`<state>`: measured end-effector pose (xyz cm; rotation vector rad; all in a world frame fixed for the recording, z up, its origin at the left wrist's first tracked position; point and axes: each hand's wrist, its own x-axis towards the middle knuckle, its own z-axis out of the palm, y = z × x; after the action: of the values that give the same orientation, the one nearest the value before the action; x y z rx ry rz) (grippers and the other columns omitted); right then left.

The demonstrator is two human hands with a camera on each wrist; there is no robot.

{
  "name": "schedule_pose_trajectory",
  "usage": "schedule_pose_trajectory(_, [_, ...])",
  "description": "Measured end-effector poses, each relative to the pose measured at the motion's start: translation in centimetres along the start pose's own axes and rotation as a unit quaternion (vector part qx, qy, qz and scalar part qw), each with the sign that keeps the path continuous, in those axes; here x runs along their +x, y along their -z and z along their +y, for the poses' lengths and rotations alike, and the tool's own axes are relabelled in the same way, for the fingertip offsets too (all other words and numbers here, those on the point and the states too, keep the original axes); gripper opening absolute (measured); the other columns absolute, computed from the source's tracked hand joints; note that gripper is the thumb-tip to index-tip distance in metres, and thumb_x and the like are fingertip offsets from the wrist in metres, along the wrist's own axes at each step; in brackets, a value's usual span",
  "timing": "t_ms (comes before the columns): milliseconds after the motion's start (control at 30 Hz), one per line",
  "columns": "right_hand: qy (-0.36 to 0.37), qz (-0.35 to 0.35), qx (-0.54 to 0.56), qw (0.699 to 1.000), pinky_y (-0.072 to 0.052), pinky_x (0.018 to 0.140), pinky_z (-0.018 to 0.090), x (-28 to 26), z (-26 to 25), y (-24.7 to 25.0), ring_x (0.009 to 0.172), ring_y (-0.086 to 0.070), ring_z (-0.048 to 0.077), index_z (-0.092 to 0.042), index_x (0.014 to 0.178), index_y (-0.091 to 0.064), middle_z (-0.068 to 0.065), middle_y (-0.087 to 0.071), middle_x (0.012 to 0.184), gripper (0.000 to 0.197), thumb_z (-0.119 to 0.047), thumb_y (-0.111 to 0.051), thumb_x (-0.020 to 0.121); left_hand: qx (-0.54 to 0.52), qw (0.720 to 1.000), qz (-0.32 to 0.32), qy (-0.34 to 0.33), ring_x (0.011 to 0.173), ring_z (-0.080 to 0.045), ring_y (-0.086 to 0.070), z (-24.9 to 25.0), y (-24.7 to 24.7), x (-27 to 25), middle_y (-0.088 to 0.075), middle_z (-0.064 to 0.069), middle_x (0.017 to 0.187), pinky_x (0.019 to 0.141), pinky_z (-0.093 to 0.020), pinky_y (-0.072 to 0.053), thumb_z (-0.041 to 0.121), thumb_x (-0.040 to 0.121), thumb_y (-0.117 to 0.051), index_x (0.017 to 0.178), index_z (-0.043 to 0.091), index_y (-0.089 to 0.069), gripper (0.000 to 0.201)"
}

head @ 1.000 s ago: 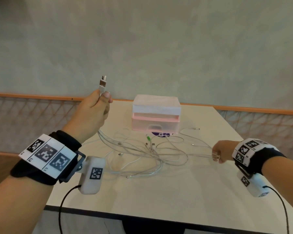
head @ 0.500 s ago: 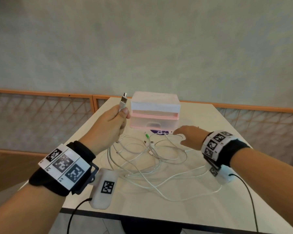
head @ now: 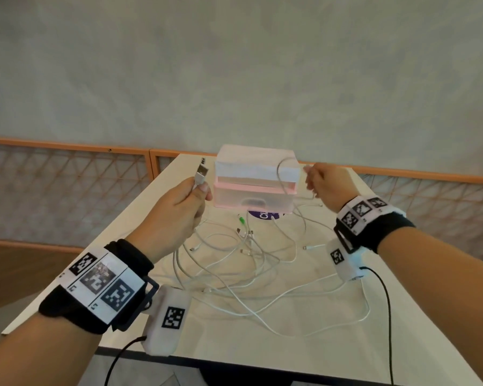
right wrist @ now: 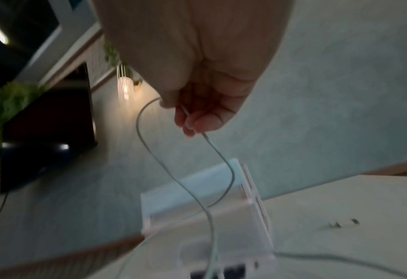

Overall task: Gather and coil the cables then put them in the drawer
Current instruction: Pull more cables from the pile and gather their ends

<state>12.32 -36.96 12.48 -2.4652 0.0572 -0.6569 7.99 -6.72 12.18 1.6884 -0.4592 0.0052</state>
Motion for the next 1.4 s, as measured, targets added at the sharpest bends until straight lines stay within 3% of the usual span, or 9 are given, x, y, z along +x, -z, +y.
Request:
schedule_pose_trajectory(167, [-0.022,0.053,0.035,0.998,-0.054,0.066,0.038,0.2,1.2,2.7,0.056,-0.062,0.024,-0.016,0.067,-0.054,0.0,-0.065,0.063,0.042,-0.039,-0.035,0.097,-0.006,1.0,0.007,0.007,0.044,-0.006,-0.02,-0.3,0.2,0.1,-0.03,0.012,0.05,0.037,-0.017,-0.018,0.026,0.102,-0.034,0.079,0.016,-0.048,0.028])
schedule_pose_trajectory(267, [-0.003,-0.01,-0.081,0.997,-0.052,0.067,0.036,-0.9,3.5,2.9,0.058,-0.06,0.017,-0.021,0.106,-0.056,0.0,-0.067,0.066,0.023,-0.025,-0.034,0.097,-0.006,1.0,0.008,0.013,0.044,-0.007,-0.02,-0.5,0.3,0.1,-0.03,0.01,0.051,0.037,-0.018,-0.017,0.025,0.102,-0.035,0.079,0.016,-0.049,0.028])
schedule_pose_trajectory(400, [0.004,-0.15,-0.228,0.962,-0.049,0.081,0.035,-3.1,5.1,2.6,0.087,-0.058,0.018,-0.033,0.137,-0.038,0.003,-0.065,0.093,0.062,0.004,-0.032,0.087,0.009,1.0,0.004,0.012,0.043,-0.007,-0.022,-0.7,0.3,0.0,-0.031,0.011,0.051,0.037,-0.016,-0.02,0.026,0.102,-0.035,0.079,0.017,-0.049,0.028])
schedule_pose_trajectory(600, [0.035,-0.122,-0.309,0.943,-0.047,0.068,0.033,-5.0,4.9,1.9,0.082,-0.058,0.029,-0.022,0.139,-0.038,0.009,-0.041,0.128,0.062,0.006,-0.039,0.084,0.01,1.0,0.0,0.012,0.043,-0.007,-0.021,-0.7,0.3,0.0,-0.03,0.011,0.051,0.037,-0.017,-0.018,0.026,0.102,-0.035,0.08,0.016,-0.049,0.027])
schedule_pose_trajectory(700, [0.135,-0.091,-0.236,0.958,-0.043,0.074,0.031,-6.2,3.0,0.7,0.091,-0.058,0.03,-0.014,0.118,-0.06,0.009,-0.05,0.118,0.038,-0.001,-0.045,0.085,0.009,1.0,-0.002,0.013,0.044,-0.007,-0.02,-0.7,0.2,0.1,-0.03,0.009,0.052,0.037,-0.018,-0.018,0.026,0.102,-0.035,0.08,0.017,-0.049,0.028])
schedule_pose_trajectory(767, [0.153,-0.184,-0.244,0.94,-0.042,0.078,0.028,-7.0,2.0,-0.7,0.097,-0.058,0.026,-0.015,0.105,-0.066,0.005,-0.059,0.108,0.026,-0.012,-0.046,0.088,0.007,1.0,-0.004,0.01,0.044,-0.007,-0.02,-0.7,0.0,0.1,-0.03,0.009,0.052,0.036,-0.017,-0.018,0.026,0.102,-0.035,0.079,0.018,-0.049,0.028])
schedule_pose_trajectory(867, [0.079,-0.324,-0.273,0.903,-0.045,0.084,0.031,-7.9,1.5,-3.0,0.098,-0.058,0.022,-0.017,0.099,-0.068,0.003,-0.064,0.104,0.022,-0.03,-0.055,0.087,0.005,1.0,-0.008,0.007,0.044,-0.008,-0.02,-0.6,-0.2,0.1,-0.03,0.009,0.052,0.037,-0.017,-0.018,0.026,0.102,-0.035,0.078,0.018,-0.049,0.029])
schedule_pose_trajectory(1233, [-0.072,-0.371,-0.256,0.89,-0.044,0.085,0.031,-7.3,1.8,-6.8,0.104,-0.058,0.025,-0.007,0.11,-0.061,0.008,-0.063,0.115,0.038,-0.034,-0.065,0.083,0.013,1.0,-0.009,0.003,0.044,-0.008,-0.019,-0.5,-0.2,-0.4,-0.029,0.009,0.053,0.038,-0.019,-0.015,0.024,0.102,-0.034,0.08,0.016,-0.048,0.028])
schedule_pose_trajectory(1400, [-0.113,-0.365,-0.232,0.895,-0.04,0.064,0.021,-7.8,1.5,-7.0,0.085,-0.049,0.021,-0.004,0.111,-0.059,0.013,-0.064,0.111,0.028,-0.019,-0.048,0.089,0.014,1.0,-0.007,-0.002,0.045,-0.008,-0.019,-0.4,-0.3,-0.6,-0.028,0.006,0.055,0.039,-0.02,-0.015,0.023,0.102,-0.034,0.08,0.014,-0.049,0.028])
